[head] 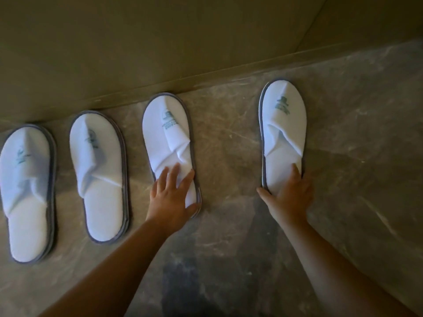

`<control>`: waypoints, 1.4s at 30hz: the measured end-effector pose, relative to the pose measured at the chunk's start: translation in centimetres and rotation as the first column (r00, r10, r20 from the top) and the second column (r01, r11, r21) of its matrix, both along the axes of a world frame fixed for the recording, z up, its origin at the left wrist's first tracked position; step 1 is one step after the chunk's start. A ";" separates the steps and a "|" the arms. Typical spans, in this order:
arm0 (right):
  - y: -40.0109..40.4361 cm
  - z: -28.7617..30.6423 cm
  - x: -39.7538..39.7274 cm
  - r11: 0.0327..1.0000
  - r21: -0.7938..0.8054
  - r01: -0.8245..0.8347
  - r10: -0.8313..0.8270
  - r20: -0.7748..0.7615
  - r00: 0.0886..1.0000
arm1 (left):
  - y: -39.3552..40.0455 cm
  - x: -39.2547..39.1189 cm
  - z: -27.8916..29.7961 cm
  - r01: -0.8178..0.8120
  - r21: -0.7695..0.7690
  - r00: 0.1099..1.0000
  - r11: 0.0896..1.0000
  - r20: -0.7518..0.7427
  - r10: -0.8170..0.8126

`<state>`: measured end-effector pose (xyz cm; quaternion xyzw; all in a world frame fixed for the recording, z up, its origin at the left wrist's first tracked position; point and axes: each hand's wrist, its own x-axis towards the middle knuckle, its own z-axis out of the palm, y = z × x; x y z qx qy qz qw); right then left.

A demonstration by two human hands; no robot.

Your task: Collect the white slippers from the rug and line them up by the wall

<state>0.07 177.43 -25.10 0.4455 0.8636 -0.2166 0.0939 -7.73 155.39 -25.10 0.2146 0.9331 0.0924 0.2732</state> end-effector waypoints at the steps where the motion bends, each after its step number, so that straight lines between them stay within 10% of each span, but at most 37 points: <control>1: 0.0 0.0 -0.1 1.000 -0.008 0.000 0.000 -0.019 1.000 | -0.1 0.0 0.1 0.004 -0.008 1.000 1.000 0.002 -0.004; 9: -2.6 -0.1 -0.1 0.963 -0.069 -0.260 0.251 -0.120 0.960 | -0.1 0.0 0.2 0.012 -0.033 1.000 0.999 -0.003 -0.012; 37: -4.7 0.1 -1.6 0.957 -0.073 -0.280 0.277 -0.050 0.960 | 0.4 0.0 0.7 -0.006 -0.078 1.000 0.997 0.023 0.007; 42: -3.4 7.4 -1.4 0.829 -0.095 -0.551 0.426 -0.531 0.733 | -0.4 -0.2 8.2 0.133 0.131 0.991 0.982 -0.005 -0.133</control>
